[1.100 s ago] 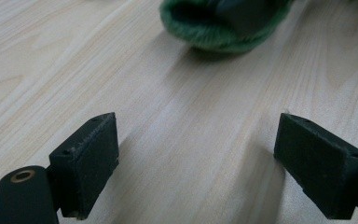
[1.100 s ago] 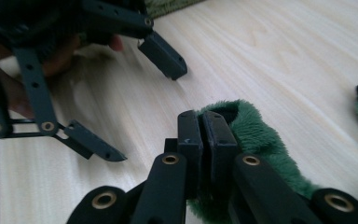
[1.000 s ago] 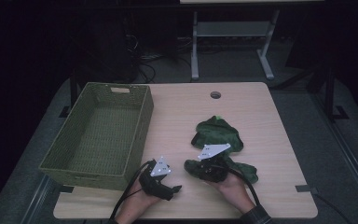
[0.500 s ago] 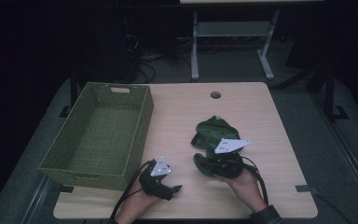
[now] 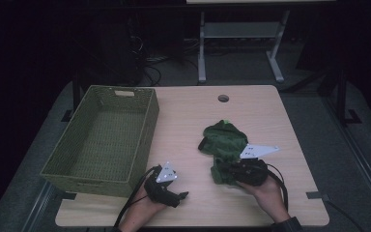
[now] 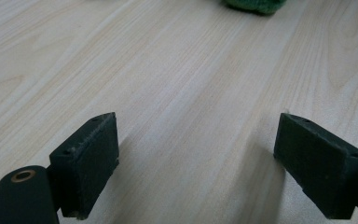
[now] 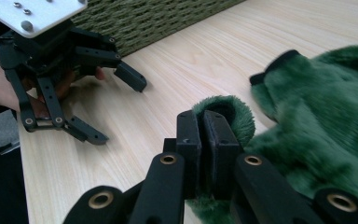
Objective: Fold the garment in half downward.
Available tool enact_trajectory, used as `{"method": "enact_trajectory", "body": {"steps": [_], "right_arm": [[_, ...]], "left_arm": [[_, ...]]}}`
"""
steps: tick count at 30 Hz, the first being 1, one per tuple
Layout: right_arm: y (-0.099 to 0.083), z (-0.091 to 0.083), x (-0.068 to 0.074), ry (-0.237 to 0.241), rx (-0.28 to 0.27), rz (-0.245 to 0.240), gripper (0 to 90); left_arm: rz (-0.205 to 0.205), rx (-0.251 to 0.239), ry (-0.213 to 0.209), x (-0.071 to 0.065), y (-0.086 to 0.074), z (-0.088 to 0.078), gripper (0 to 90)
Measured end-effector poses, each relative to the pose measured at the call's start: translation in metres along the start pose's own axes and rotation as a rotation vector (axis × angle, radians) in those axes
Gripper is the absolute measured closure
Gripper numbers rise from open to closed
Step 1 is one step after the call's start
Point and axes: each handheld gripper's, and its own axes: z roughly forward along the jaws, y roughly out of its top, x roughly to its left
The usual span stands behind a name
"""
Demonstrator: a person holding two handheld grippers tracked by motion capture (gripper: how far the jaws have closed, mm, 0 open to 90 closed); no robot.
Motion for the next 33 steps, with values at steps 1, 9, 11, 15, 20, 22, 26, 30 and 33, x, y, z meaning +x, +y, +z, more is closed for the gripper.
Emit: {"method": "enact_trajectory", "body": {"steps": [1, 9, 11, 15, 20, 22, 26, 30, 33], "right_arm": [[0.0, 0.0, 0.0, 0.0, 0.0, 0.0, 84.8], [-0.011, -0.011, -0.009, -0.039, 0.01, 0.029, 83.5], [-0.013, -0.012, -0.01, -0.048, 0.011, 0.03, 83.4], [-0.019, -0.018, -0.014, -0.071, 0.017, 0.04, 82.8], [-0.029, -0.028, -0.019, -0.127, 0.033, 0.055, 79.7], [-0.032, -0.032, -0.022, -0.15, 0.037, 0.054, 79.6], [-0.034, -0.035, -0.024, -0.185, 0.048, 0.05, 79.8], [-0.033, -0.034, -0.025, -0.197, 0.056, 0.048, 82.1], [-0.03, -0.036, -0.025, -0.19, 0.039, 0.05, 84.6]], "left_arm": [[0.0, 0.0, 0.0, 0.0, 0.0, 0.0, 13.1], [-0.002, -0.001, -0.001, 0.0, 0.0, 0.0, 13.1], [-0.003, -0.001, -0.002, 0.0, 0.0, 0.0, 13.1], [-0.002, 0.0, -0.001, 0.0, 0.0, 0.0, 13.1], [0.001, 0.003, -0.001, 0.0, 0.0, 0.0, 13.1], [0.001, 0.002, -0.001, 0.0, 0.0, 0.0, 13.1], [0.001, 0.003, -0.001, 0.0, 0.0, 0.0, 13.1], [0.001, 0.002, -0.001, 0.0, 0.0, 0.0, 13.1], [0.001, 0.003, -0.001, 0.0, 0.0, 0.0, 13.1]]}}
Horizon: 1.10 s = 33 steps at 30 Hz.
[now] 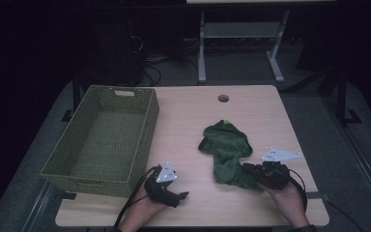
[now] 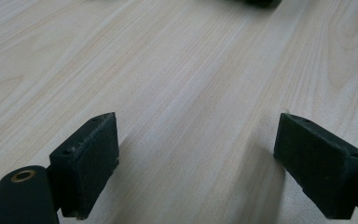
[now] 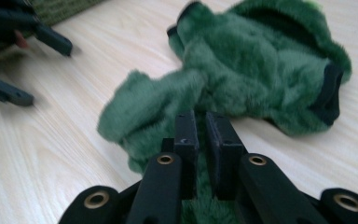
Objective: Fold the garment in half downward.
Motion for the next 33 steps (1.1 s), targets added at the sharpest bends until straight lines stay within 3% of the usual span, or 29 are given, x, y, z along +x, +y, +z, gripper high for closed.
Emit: {"method": "enact_trajectory", "body": {"steps": [5, 9, 11, 19, 25, 33], "right_arm": [[0.018, -0.002, 0.005, 0.043, -0.038, -0.016, 89.6], [0.02, 0.016, 0.007, 0.032, 0.012, -0.036, 89.7], [0.016, 0.032, 0.003, 0.026, 0.062, -0.022, 89.7], [0.006, 0.057, -0.008, 0.017, 0.162, -0.004, 89.9], [0.006, 0.054, -0.009, 0.025, 0.16, 0.007, 89.7], [0.009, 0.024, -0.014, 0.012, 0.053, -0.011, 77.1]], "left_arm": [[-0.004, -0.003, 0.0, 0.0, 0.0, 0.0, 13.0], [-0.004, -0.003, 0.0, 0.0, 0.0, 0.0, 13.0], [-0.001, 0.001, -0.001, 0.0, 0.0, 0.0, 12.9], [0.0, 0.0, 0.0, 0.0, 0.0, 0.0, 12.9], [0.003, 0.0, 0.001, 0.001, 0.0, 0.0, 12.9], [0.003, 0.001, 0.001, 0.001, 0.0, 0.0, 12.9]]}}
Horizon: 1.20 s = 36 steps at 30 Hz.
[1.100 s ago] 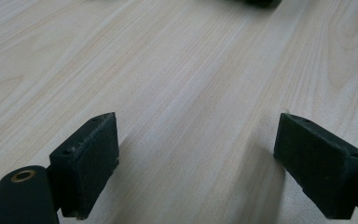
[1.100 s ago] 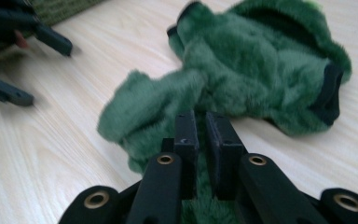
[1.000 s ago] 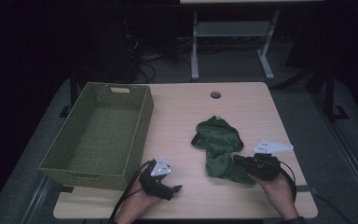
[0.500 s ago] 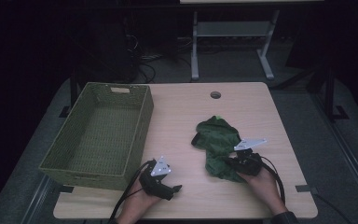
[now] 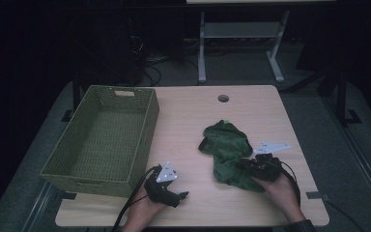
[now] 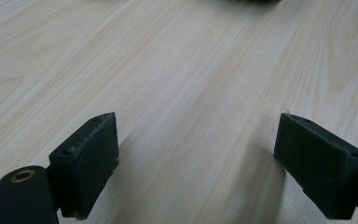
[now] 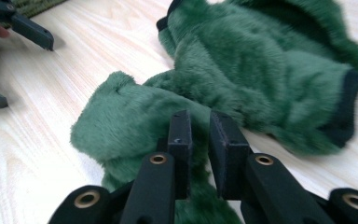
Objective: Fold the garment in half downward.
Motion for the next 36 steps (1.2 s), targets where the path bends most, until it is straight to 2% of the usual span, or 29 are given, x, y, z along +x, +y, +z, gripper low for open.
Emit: {"method": "enact_trajectory", "body": {"steps": [3, 11, 18, 23, 29, 30, 36], "right_arm": [[-0.003, -0.013, -0.002, -0.001, -0.021, -0.004, 76.2], [-0.017, -0.037, -0.01, -0.013, -0.028, -0.009, 69.5], [-0.042, -0.059, -0.016, -0.038, -0.002, 0.001, 66.5], [-0.056, -0.066, -0.016, -0.043, 0.01, 0.003, 66.1], [-0.075, -0.068, -0.013, -0.026, 0.04, 0.016, 65.5], [-0.079, -0.067, -0.012, -0.011, 0.054, 0.028, 65.3], [-0.082, -0.063, -0.012, 0.02, 0.067, 0.052, 63.9]], "left_arm": [[-0.001, 0.0, 0.001, 0.0, 0.0, 0.0, 12.9], [-0.01, -0.001, 0.004, -0.001, 0.0, 0.0, 12.9], [-0.009, -0.001, 0.006, -0.001, 0.0, 0.0, 12.9], [-0.007, -0.001, 0.006, -0.001, 0.0, 0.0, 12.9], [-0.006, 0.0, 0.005, -0.001, 0.0, 0.0, 12.9], [-0.006, 0.0, 0.005, -0.001, 0.0, 0.0, 12.9], [-0.006, 0.0, 0.005, -0.001, 0.0, 0.0, 12.9]]}}
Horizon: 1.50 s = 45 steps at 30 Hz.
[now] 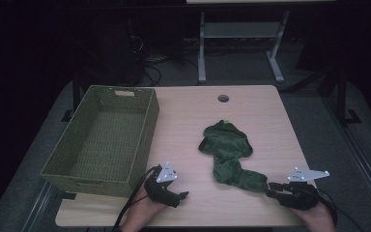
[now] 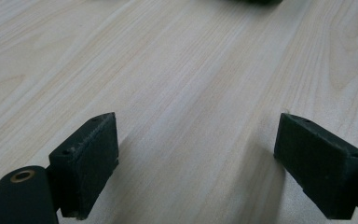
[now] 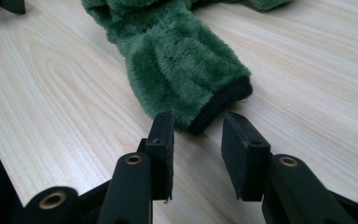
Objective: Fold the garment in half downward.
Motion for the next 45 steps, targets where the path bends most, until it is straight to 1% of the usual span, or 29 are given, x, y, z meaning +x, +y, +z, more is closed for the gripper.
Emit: {"method": "enact_trajectory", "body": {"steps": [3, 4, 5, 6, 7, 8, 9, 10, 13, 16, 17, 20, 21, 22, 24, 28, 29, 32, 34, 36, 38, 39, 41, 45], "right_arm": [[0.0, 0.005, 0.0, 0.007, 0.02, 0.001, 64.3], [0.0, 0.007, -0.001, 0.009, 0.029, 0.002, 68.8], [0.0, 0.007, -0.001, 0.009, 0.029, 0.002, 68.8], [0.0, 0.007, -0.001, 0.007, 0.029, 0.004, 73.3], [0.001, 0.008, -0.002, 0.021, 0.033, 0.01, 79.2], [0.001, 0.008, -0.002, 0.025, 0.037, 0.012, 81.4], [0.002, 0.008, -0.003, 0.026, 0.036, 0.002, 83.0], [0.002, 0.007, -0.004, 0.028, 0.04, 0.012, 83.9], [0.002, 0.005, -0.005, 0.026, 0.033, 0.012, 84.2], [0.002, -0.003, -0.008, 0.025, 0.011, 0.016, 84.2], [0.002, -0.003, -0.008, 0.025, 0.011, 0.016, 84.2], [0.005, -0.007, -0.005, 0.035, -0.013, 0.003, 84.1], [0.008, -0.009, -0.004, 0.04, -0.021, -0.005, 84.1], [0.012, -0.011, -0.001, 0.051, -0.041, -0.016, 84.0], [0.015, -0.012, -0.001, 0.059, -0.046, -0.024, 84.0], [0.031, -0.013, 0.006, 0.084, -0.072, -0.072, 84.1], [0.031, -0.013, 0.006, 0.084, -0.072, -0.072, 84.1], [0.04, -0.013, 0.008, 0.094, -0.089, -0.094, 84.1], [0.044, -0.013, 0.01, 0.103, -0.097, -0.099, 84.1], [0.049, -0.012, 0.013, 0.11, -0.104, -0.115, 84.1], [0.059, -0.009, 0.017, 0.12, -0.107, -0.134, 84.1], [0.059, -0.009, 0.017, 0.12, -0.107, -0.134, 84.1], [0.067, -0.006, 0.02, 0.127, -0.107, -0.143, 84.0], [0.084, 0.003, 0.027, 0.137, -0.105, -0.178, 83.8]], "left_arm": [[0.0, 0.0, 0.0, 0.0, 0.0, 0.0, 12.9], [0.0, 0.0, 0.0, 0.0, 0.0, 0.0, 12.9], [0.0, 0.0, 0.0, 0.0, 0.0, 0.0, 12.9], [0.0, 0.0, 0.0, 0.0, 0.0, 0.0, 12.9], [0.0, 0.0, 0.0, 0.0, 0.0, 0.0, 12.9], [0.0, 0.0, 0.0, 0.0, 0.0, 0.0, 12.9], [0.0, 0.0, 0.0, 0.0, 0.0, 0.0, 12.9], [0.0, 0.0, 0.0, 0.0, 0.0, 0.0, 12.9], [0.0, 0.0, 0.0, 0.0, 0.0, 0.0, 12.9], [0.0, -0.001, 0.0, 0.0, 0.0, 0.0, 12.9], [0.0, -0.001, 0.0, 0.0, 0.0, 0.0, 12.9], [-0.001, -0.001, 0.0, 0.0, 0.0, 0.0, 12.9], [-0.002, 0.0, 0.0, 0.0, 0.0, 0.0, 12.9], [-0.003, -0.001, 0.001, 0.0, 0.0, 0.0, 12.9], [-0.003, -0.001, 0.001, 0.0, 0.0, 0.0, 12.9], [-0.002, -0.001, 0.001, 0.0, 0.0, 0.0, 12.9], [-0.002, -0.001, 0.001, 0.0, 0.0, 0.0, 12.9], [-0.002, -0.001, 0.001, 0.0, 0.0, 0.0, 12.9], [-0.002, -0.001, 0.0, 0.0, 0.0, 0.0, 12.9], [0.0, 0.0, 0.0, 0.0, 0.0, 0.0, 12.9], [0.0, -0.001, 0.0, 0.0, 0.0, 0.0, 12.9], [0.0, -0.001, 0.0, 0.0, 0.0, 0.0, 12.9], [0.0, 0.0, 0.0, 0.0, 0.0, 0.0, 12.9], [-0.003, -0.004, 0.0, 0.0, 0.0, 0.001, 12.9]]}}
